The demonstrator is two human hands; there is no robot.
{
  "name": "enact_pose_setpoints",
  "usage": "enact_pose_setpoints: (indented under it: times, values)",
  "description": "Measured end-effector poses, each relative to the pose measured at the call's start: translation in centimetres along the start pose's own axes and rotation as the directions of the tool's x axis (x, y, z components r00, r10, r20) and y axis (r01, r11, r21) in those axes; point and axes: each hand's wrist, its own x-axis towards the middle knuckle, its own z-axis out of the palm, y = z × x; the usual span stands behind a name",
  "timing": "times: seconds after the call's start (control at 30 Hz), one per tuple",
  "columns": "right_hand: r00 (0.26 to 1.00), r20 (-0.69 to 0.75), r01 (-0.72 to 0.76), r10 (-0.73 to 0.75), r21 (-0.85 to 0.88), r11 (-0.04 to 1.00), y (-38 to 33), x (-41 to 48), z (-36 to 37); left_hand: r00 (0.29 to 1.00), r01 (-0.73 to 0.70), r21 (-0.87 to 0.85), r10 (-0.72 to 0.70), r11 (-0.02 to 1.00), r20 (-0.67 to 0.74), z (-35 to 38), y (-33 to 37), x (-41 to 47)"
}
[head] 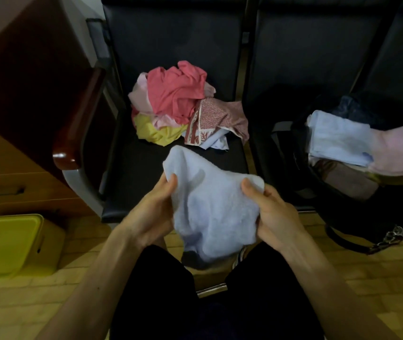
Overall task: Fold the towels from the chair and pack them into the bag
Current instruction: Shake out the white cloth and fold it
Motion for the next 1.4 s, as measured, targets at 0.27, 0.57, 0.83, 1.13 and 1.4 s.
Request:
enact_pose_setpoints:
  times: [0.27,0.57,0.83,1.13,1.4]
  values:
    - [0.947,0.049,0.290,-0.318,-0.560,0.776,-4.7,0.9,-0.1,0.999,-0.019,0.534,0.042,0.845,-0.031,2.0,2.3,1.0]
    - [0.970,0.161,0.223,-0.184,-0.278,0.934,-10.5,0.6,2.4,0.777,-0.298,0.772,0.612,0.562,-0.145,5.5,8.2,1.2]
    - [0.832,0.170,0.499,-0.528,-0.645,0.579,-11.1,0.0,2.7,0.744,-0.363,0.862,0.667,0.354,0.039,6.2,10.2,-0.9]
    - [0.769,0.308,0.528,-0.560,-0.800,0.286,-11.6,0.1,1.5,0.641,-0.298,0.947,0.761,0.122,0.103,5.1,9.6,-0.1]
    - [0.757,0.267,0.458,-0.596,-0.868,0.192,-11.0,0.5,0.0,0.682,-0.145,0.989,0.720,-0.040,0.129,5.2,8.7,0.3]
